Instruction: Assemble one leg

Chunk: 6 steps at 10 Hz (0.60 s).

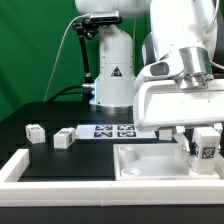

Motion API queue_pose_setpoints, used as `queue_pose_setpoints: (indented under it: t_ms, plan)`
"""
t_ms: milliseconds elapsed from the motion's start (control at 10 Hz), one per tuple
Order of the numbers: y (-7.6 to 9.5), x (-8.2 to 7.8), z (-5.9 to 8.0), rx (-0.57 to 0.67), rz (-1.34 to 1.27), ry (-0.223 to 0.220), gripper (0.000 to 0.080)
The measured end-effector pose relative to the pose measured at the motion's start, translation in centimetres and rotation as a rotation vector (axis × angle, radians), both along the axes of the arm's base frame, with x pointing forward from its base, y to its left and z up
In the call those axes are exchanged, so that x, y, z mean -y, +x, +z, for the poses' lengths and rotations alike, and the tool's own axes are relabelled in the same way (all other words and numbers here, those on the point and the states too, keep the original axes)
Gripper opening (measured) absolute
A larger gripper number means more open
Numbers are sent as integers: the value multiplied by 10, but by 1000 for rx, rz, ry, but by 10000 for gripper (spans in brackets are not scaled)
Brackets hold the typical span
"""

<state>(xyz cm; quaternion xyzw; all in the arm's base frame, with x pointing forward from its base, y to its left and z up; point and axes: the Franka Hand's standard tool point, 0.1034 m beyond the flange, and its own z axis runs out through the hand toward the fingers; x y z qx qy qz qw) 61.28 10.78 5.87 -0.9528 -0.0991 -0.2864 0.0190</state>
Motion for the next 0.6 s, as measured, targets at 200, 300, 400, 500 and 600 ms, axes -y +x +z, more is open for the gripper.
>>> queue_pose_setpoints:
  t_ms: [200, 300, 400, 500, 600]
  plan:
    - [-2, 0, -2, -12, 1, 0, 481]
    - [-2, 0, -3, -12, 1, 0, 481]
    - [-2, 0, -3, -12, 1, -1, 610]
    - [-2, 0, -3, -13, 1, -1, 643]
    - [-2, 0, -3, -13, 1, -1, 648]
